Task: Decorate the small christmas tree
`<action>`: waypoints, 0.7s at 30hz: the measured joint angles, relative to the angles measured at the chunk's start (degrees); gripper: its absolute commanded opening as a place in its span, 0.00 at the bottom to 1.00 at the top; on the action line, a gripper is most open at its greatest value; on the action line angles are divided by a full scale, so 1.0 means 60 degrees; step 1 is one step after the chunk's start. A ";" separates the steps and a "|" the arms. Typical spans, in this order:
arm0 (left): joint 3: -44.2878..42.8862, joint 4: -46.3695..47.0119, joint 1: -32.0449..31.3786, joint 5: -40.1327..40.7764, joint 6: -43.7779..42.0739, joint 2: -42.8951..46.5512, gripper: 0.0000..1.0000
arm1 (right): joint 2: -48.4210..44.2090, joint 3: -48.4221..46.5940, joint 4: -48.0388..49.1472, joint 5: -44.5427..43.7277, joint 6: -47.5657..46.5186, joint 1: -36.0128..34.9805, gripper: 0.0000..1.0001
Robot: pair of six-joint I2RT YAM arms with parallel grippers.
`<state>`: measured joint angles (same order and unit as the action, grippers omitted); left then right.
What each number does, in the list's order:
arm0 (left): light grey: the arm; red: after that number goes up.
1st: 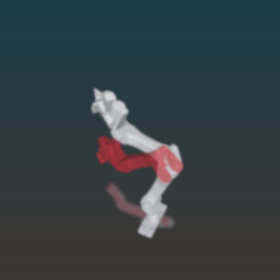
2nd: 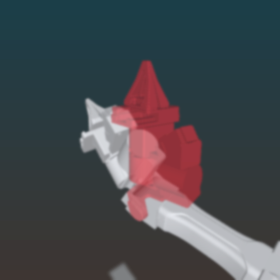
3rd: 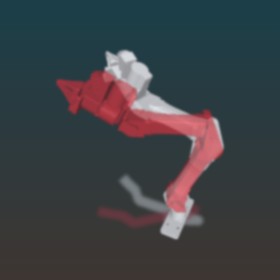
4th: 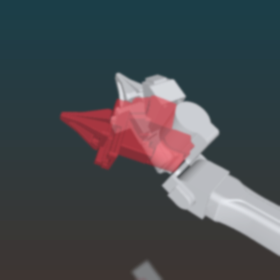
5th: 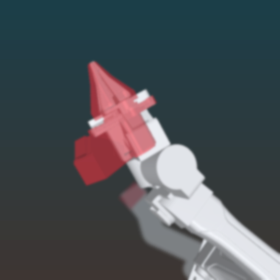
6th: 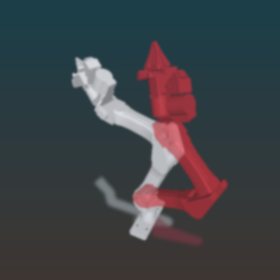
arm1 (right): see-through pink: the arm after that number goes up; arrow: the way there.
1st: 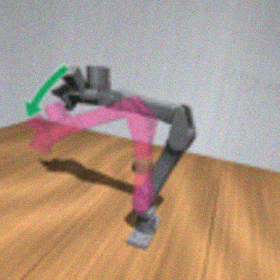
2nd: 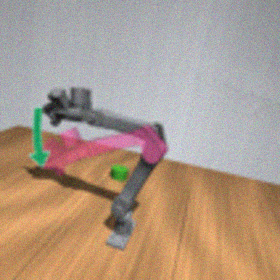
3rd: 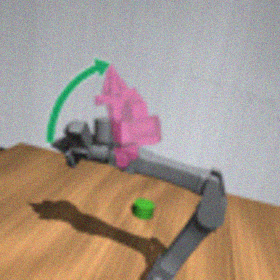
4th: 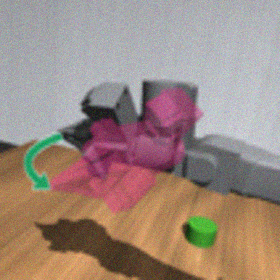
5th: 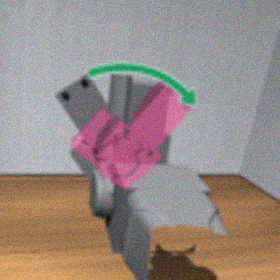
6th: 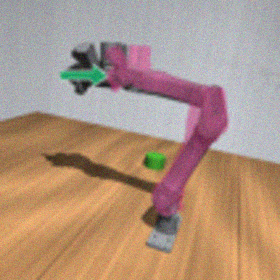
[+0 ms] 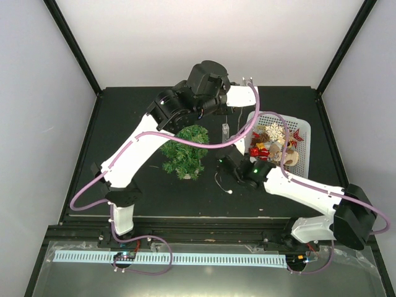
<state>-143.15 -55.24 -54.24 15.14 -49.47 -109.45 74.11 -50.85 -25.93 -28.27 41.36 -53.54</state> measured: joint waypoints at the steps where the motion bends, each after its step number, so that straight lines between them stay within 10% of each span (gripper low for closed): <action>1: 0.0000 0.0018 -0.0036 0.0033 -0.0018 0.0040 0.01 | 0.0058 -0.0022 0.0022 0.0004 -0.0040 0.0015 0.78; 21: 0.0000 0.0189 -0.0448 0.0659 -0.0583 0.0426 0.02 | 0.1643 -0.1005 0.0911 0.0357 -0.0922 0.0812 0.75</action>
<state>-143.15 -54.11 -56.93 19.09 -52.97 -106.89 83.96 -56.88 -20.47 -26.13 35.83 -48.66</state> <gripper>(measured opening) 0.023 0.760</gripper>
